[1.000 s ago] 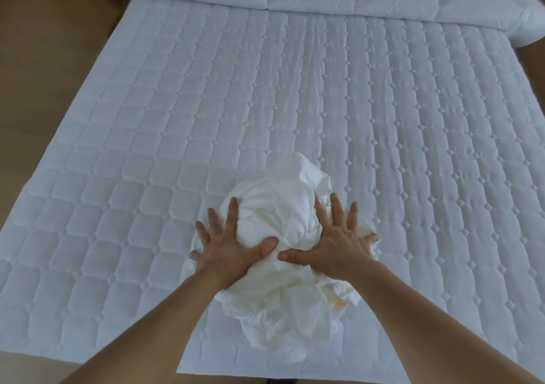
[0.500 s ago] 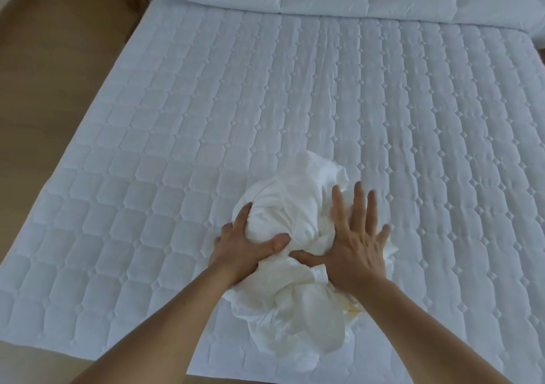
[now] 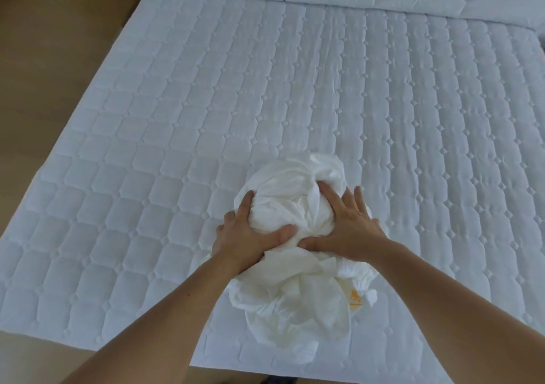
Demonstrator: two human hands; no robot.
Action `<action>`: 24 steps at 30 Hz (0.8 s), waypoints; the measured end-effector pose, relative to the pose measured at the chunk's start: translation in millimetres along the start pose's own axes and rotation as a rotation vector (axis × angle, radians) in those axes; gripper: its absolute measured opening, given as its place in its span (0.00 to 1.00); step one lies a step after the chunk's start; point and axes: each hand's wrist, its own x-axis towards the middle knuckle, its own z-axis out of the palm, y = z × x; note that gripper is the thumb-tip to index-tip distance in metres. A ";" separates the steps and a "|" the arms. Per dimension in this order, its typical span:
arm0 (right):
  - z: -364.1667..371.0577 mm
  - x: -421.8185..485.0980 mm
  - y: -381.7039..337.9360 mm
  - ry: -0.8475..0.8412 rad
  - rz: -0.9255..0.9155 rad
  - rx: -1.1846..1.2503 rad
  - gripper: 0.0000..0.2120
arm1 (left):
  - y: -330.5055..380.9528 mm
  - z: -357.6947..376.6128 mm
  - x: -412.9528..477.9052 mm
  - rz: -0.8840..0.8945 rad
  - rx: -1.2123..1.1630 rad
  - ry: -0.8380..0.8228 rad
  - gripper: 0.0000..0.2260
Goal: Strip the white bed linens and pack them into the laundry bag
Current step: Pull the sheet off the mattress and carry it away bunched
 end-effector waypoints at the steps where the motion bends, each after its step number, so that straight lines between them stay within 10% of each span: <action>1: 1.2 -1.3 3.0 -0.029 0.039 0.052 0.66 | -1.9 1.2 -0.9 0.016 -0.005 -0.009 0.63; 24: 5.1 -16.3 16.0 -0.142 0.103 0.201 0.66 | -16.0 5.8 -7.2 0.008 -0.074 -0.124 0.62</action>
